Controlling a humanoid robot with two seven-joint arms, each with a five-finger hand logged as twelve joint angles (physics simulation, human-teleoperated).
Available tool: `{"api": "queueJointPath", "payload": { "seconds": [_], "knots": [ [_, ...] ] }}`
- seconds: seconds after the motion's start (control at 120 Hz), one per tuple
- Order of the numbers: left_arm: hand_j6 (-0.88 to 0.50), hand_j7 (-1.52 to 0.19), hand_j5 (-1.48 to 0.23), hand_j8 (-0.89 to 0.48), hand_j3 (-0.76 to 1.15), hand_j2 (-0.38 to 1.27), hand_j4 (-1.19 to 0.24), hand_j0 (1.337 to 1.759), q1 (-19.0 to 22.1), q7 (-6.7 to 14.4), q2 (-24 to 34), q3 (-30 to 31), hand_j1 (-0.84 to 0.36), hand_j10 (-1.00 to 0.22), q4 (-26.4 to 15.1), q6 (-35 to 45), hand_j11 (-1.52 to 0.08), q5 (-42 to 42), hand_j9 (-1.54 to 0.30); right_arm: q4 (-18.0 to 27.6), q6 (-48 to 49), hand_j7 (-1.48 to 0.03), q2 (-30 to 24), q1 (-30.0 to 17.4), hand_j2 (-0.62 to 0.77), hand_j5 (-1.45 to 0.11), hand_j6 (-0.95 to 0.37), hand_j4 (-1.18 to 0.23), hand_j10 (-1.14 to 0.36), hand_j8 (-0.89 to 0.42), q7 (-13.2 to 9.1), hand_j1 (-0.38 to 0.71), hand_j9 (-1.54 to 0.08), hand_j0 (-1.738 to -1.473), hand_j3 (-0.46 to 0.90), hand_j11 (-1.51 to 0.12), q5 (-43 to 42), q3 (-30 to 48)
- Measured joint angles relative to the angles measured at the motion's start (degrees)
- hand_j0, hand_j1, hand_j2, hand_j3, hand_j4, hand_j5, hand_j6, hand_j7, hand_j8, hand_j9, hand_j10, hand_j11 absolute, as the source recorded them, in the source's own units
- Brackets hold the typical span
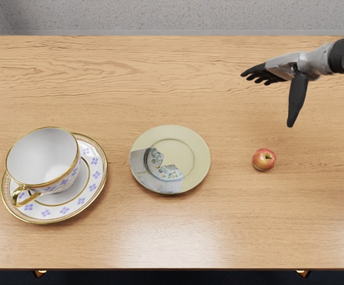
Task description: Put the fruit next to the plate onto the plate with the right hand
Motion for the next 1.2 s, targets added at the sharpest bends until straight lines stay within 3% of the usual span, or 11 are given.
{"api": "queueJointPath", "payload": {
  "seconds": [0.067, 0.117, 0.2, 0.25, 0.292, 0.35, 0.417, 0.533, 0.65, 1.05, 1.2],
  "knots": [
    [-0.24, -0.32, -0.32, -0.24, 0.00, 0.05, -0.24, 1.658, 0.0, 0.0, 0.0, 0.0, 0.06, -0.24, 0.0, 0.0, -0.32, 0.0, -0.32, 0.1, 0.0, -0.04, 0.1, 0.0, -0.01, -0.04, -0.03, -0.03, -0.03, -0.03, -0.7, -0.32, -0.04, -1.658, 0.00, -0.04, 0.3, 0.6],
    [-0.24, -0.32, -0.32, -0.24, 0.00, 0.05, -0.24, 1.658, 0.0, 0.0, 0.0, 0.0, 0.06, -0.24, 0.0, 0.0, -0.32, 0.0, -0.32, 1.0, 0.0, -0.04, -0.1, 0.1, -0.01, -0.04, -0.03, -0.03, -0.03, -0.03, -2.9, -0.32, -0.04, -1.658, 0.00, -0.04, 0.7, 1.6],
    [-0.24, -0.32, -0.32, -0.24, 0.00, 0.05, -0.24, 1.658, 0.0, 0.0, 0.0, 0.0, 0.06, -0.24, 0.0, 0.0, -0.32, 0.0, -0.32, 6.3, 0.0, -0.04, -2.9, 0.1, -0.01, -0.04, -0.03, -0.03, -0.03, -0.03, -10.6, -0.32, -0.04, -1.658, 0.00, -0.04, 1.9, 6.1],
    [-0.24, -0.32, -0.32, -0.24, 0.00, 0.05, -0.24, 1.658, 0.0, 0.0, 0.0, 0.0, 0.06, -0.24, 0.0, 0.0, -0.32, 0.0, -0.32, 11.3, 0.0, -0.04, -4.2, -0.4, -0.01, -0.04, -0.03, -0.03, -0.03, -0.03, -17.5, -0.32, -0.04, -1.658, 0.00, -0.04, 2.4, 8.9],
    [-0.24, -0.32, -0.32, -0.24, 0.00, 0.05, -0.24, 1.658, 0.0, 0.0, 0.0, 0.0, 0.06, -0.24, 0.0, 0.0, -0.32, 0.0, -0.32, 14.8, 0.0, -0.04, -4.3, -1.0, -0.01, -0.04, -0.03, -0.03, -0.03, -0.03, -21.6, -0.32, -0.04, -1.658, 0.00, -0.04, 2.8, 11.0],
    [-0.24, -0.32, -0.32, -0.24, 0.00, 0.05, -0.24, 1.658, 0.0, 0.0, 0.0, 0.0, 0.06, -0.24, 0.0, 0.0, -0.32, 0.0, -0.32, 18.4, 0.0, -0.04, -4.5, -1.7, -0.01, -0.04, -0.03, -0.03, -0.03, -0.03, -25.1, -0.32, -0.04, -1.658, 0.00, -0.04, 3.1, 13.4],
    [-0.24, -0.32, -0.32, -0.24, 0.00, 0.05, -0.24, 1.658, 0.0, 0.0, 0.0, 0.0, 0.06, -0.24, 0.0, 0.0, -0.32, 0.0, -0.32, 23.6, 0.0, -0.04, -6.0, -2.2, -0.01, -0.04, -0.03, -0.03, -0.03, -0.03, -27.4, -0.31, -0.04, -1.658, 0.00, -0.04, 3.0, 15.7],
    [-0.24, -0.32, -0.32, -0.24, 0.00, 0.05, -0.24, 1.658, 0.0, 0.0, 0.0, 0.0, 0.06, -0.24, 0.0, 0.0, -0.32, 0.0, -0.32, 31.9, 0.0, -0.04, -11.0, -4.2, -0.01, -0.04, -0.04, -0.03, -0.03, -0.03, -29.1, -0.31, -0.04, -1.658, 0.00, -0.04, 2.3, 17.4],
    [-0.24, -0.32, -0.32, -0.24, 0.00, 0.05, -0.24, 1.658, 0.0, 0.0, 0.0, 0.0, 0.06, -0.24, 0.0, 0.0, -0.32, 0.0, -0.32, 35.9, -2.7, -0.04, -12.8, -9.9, -0.01, -0.04, -0.04, -0.04, -0.03, -0.04, -29.6, -0.31, -0.04, -1.658, 0.00, -0.04, -4.7, 18.0],
    [-0.24, -0.32, -0.32, -0.24, 0.00, 0.05, -0.24, 1.658, 0.0, 0.0, 0.0, 0.0, 0.06, -0.24, 0.0, 0.0, -0.32, 0.0, -0.32, 38.0, -14.8, -0.04, -8.4, -17.4, -0.01, -0.04, -0.04, -0.04, -0.04, -0.04, -29.9, -0.31, -0.04, -1.658, 0.00, -0.04, -16.8, 18.4],
    [-0.24, -0.32, -0.32, -0.24, 0.00, 0.05, -0.24, 1.658, 0.0, 0.0, 0.0, 0.0, 0.06, -0.24, 0.0, 0.0, -0.32, 0.0, -0.32, 39.6, -9.7, -0.04, -11.0, -18.9, -0.01, -0.04, -0.04, -0.04, -0.04, -0.04, -29.9, -0.31, -0.04, -1.658, 0.00, -0.04, -13.5, 21.6]
  ]
}}
